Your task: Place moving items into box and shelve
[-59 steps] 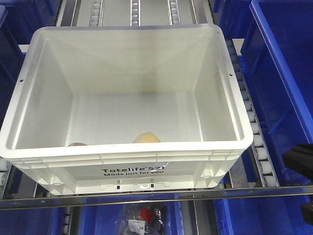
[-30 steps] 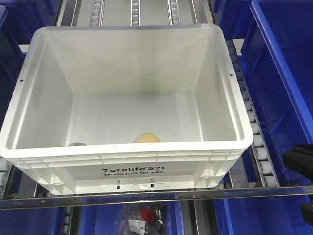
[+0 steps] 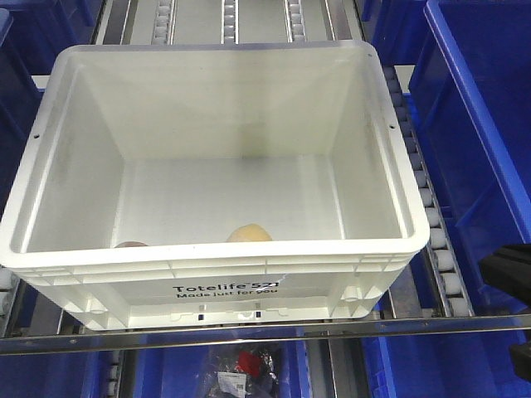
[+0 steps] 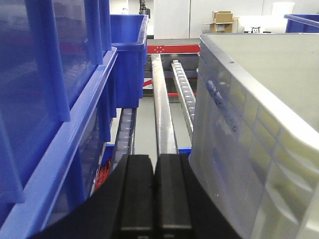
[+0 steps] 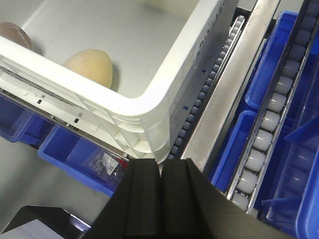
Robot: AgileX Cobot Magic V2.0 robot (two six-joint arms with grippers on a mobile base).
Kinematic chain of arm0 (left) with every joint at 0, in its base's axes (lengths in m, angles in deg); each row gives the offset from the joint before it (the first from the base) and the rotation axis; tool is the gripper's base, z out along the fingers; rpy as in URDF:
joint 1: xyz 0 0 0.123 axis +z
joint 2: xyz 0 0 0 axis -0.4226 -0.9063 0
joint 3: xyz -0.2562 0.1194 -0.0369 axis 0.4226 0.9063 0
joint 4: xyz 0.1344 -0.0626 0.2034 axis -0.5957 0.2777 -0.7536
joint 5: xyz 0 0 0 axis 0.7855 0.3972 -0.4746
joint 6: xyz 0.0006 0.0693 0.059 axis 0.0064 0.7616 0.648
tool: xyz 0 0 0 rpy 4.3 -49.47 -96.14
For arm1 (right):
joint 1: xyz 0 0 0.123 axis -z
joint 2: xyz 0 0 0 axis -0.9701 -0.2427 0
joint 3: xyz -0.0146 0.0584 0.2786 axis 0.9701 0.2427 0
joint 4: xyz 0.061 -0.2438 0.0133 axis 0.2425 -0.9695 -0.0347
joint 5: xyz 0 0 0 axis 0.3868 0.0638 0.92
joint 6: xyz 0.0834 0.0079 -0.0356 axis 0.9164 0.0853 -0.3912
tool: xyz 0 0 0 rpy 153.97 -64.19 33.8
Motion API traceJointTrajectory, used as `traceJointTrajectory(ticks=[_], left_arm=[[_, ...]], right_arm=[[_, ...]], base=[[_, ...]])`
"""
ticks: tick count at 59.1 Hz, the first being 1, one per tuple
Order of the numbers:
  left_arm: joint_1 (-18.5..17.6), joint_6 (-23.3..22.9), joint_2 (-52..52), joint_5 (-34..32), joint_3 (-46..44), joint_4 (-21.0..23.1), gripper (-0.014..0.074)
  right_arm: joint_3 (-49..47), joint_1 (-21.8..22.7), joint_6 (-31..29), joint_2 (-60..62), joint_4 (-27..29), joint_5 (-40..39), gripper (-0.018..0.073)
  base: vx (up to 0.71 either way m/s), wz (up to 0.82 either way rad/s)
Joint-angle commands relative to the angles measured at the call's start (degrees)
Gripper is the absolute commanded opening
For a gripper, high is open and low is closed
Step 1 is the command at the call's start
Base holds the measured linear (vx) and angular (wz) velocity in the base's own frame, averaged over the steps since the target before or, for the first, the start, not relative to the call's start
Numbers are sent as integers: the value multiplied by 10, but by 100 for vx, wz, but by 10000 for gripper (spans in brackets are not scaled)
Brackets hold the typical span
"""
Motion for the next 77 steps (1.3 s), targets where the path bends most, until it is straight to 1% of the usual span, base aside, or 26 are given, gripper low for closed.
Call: traceJointTrajectory(ticks=[1, 36, 40, 44, 47, 50, 51, 58, 63, 70, 77], left_arm=[[-5, -7, 8, -50, 16, 2, -22], [-5, -7, 8, -50, 16, 2, -22], [-5, -7, 8, -50, 16, 2, -22], [-5, -7, 8, -50, 16, 2, -22], [-5, -7, 8, -50, 16, 2, -22], [-5, -7, 8, -50, 16, 2, -22], [-5, -7, 8, -50, 16, 2, -22], [-5, -7, 8, -50, 16, 2, -22], [-5, -7, 8, -50, 16, 2, -22], [-5, -7, 8, -50, 16, 2, -22], [-5, -7, 8, -50, 16, 2, -22]], right_arm=[[-16, 0, -3, -1, -5, -35, -15], [-9, 3, -3, 3, -11, -41, -15], [7, 36, -10, 18, -13, -54, -15], [48, 76, -23, 47, -22, -104, -15], [85, 105, -28, 73, -28, -165, -15], [127, 139, -28, 110, -28, -240, -15], [153, 152, -27, 124, -26, -277, -15], [257, 221, -27, 213, -1, -394, -15], [322, 267, -27, 271, 13, -444, -15], [401, 311, -27, 329, 29, -506, -15], [451, 327, -27, 356, 34, -575, -15]], base=[[0, 0], [0, 0], [0, 0], [0, 0], [0, 0], [0, 0], [0, 0], [0, 0], [0, 0], [0, 0], [0, 0]])
